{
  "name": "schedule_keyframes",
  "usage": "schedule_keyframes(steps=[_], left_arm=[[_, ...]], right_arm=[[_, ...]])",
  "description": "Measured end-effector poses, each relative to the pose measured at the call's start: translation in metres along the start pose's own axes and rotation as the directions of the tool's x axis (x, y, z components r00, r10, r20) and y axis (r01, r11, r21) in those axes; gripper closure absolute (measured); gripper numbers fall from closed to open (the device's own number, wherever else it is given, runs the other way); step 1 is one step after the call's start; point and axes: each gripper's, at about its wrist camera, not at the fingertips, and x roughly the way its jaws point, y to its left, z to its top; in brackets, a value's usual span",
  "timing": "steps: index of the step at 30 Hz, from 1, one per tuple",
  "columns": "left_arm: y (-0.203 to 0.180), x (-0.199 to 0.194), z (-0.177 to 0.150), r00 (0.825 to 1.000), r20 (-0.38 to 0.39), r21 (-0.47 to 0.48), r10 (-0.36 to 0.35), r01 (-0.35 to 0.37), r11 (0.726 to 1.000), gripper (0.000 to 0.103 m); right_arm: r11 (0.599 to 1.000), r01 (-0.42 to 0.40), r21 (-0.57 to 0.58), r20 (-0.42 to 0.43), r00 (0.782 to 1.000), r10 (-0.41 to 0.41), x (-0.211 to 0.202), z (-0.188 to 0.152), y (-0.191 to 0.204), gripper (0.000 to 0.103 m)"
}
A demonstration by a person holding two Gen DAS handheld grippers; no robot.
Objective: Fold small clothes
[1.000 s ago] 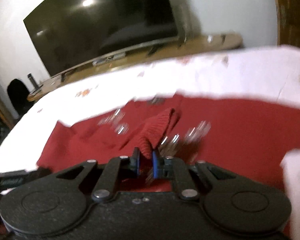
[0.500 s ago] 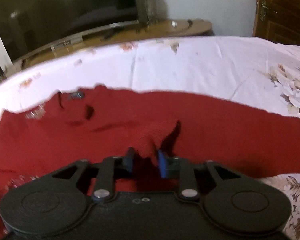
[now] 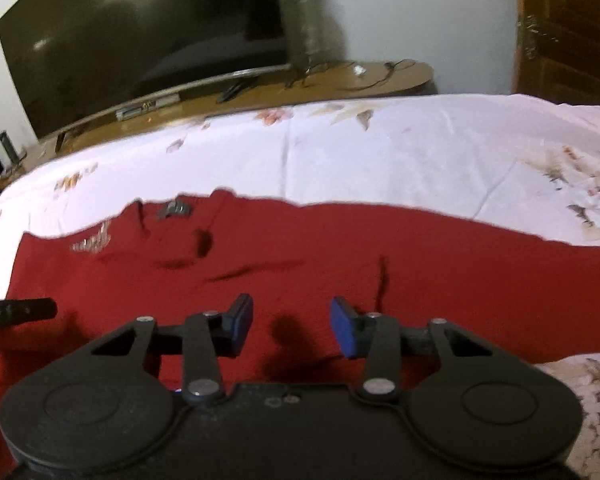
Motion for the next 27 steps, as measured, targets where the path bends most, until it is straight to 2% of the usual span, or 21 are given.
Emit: schedule_keyframes(steps=[2, 3, 6, 8, 9, 11, 14, 17, 19, 21, 24, 25, 27], left_arm=[[-0.003, -0.001, 0.000, 1.000, 0.011, 0.039, 0.025, -0.026, 0.999, 0.000], [-0.003, -0.002, 0.000, 0.999, 0.025, 0.027, 0.038, -0.038, 0.999, 0.000], [0.013, -0.008, 0.001, 0.991, 0.055, -0.079, 0.123, -0.118, 0.990, 0.000], [0.026, 0.003, -0.002, 0.994, -0.003, -0.105, 0.113, -0.112, 0.988, 0.000], [0.024, 0.003, -0.003, 0.994, 0.008, -0.071, 0.111, -0.110, 0.991, 0.000], [0.018, 0.000, -0.001, 0.993, 0.007, -0.031, 0.118, -0.117, 0.993, 0.000], [0.019, -0.014, 0.001, 0.997, 0.019, -0.072, 0.078, -0.077, 0.994, 0.000], [0.007, -0.028, -0.001, 0.997, 0.061, -0.020, 0.038, -0.037, 0.999, 0.000], [0.001, -0.026, -0.005, 0.998, 0.051, 0.016, 0.028, -0.029, 0.999, 0.000], [-0.002, -0.015, -0.010, 0.999, 0.006, 0.040, 0.051, -0.051, 0.998, 0.000], [-0.003, -0.024, -0.014, 0.997, 0.021, 0.060, 0.068, -0.069, 0.996, 0.000], [-0.004, -0.030, -0.014, 0.998, 0.028, 0.054, 0.053, -0.054, 0.997, 0.000], [-0.007, -0.045, -0.015, 0.998, 0.047, 0.057, 0.037, -0.039, 0.998, 0.000]], right_arm=[[0.999, 0.035, -0.004, -0.015, 0.999, -0.035, 0.009, -0.002, -0.002, 0.058], [0.999, 0.052, 0.002, -0.037, 0.998, -0.052, 0.016, -0.003, -0.005, 0.059], [0.998, 0.050, 0.026, -0.051, 0.998, -0.049, 0.021, -0.001, -0.008, 0.057], [1.000, 0.018, 0.008, -0.011, 1.000, -0.018, 0.012, 0.000, -0.001, 0.055], [1.000, 0.025, -0.005, -0.014, 1.000, -0.025, 0.014, -0.001, 0.002, 0.051], [0.999, 0.044, -0.008, -0.072, 0.996, -0.045, 0.029, -0.004, 0.001, 0.051], [0.999, 0.038, -0.009, -0.053, 0.998, -0.038, 0.021, -0.003, 0.003, 0.051], [1.000, 0.011, 0.012, -0.003, 1.000, -0.011, 0.004, -0.001, 0.003, 0.049], [1.000, 0.028, 0.006, -0.007, 1.000, -0.028, 0.005, -0.005, 0.003, 0.045], [0.998, 0.056, -0.003, -0.082, 0.995, -0.057, 0.020, -0.011, 0.001, 0.046], [0.999, 0.038, 0.009, -0.065, 0.997, -0.037, 0.011, -0.009, 0.001, 0.045], [0.999, 0.013, 0.031, -0.047, 0.999, -0.011, 0.003, -0.008, -0.001, 0.044], [0.999, 0.020, 0.039, -0.023, 1.000, -0.019, -0.010, -0.008, -0.003, 0.033]])
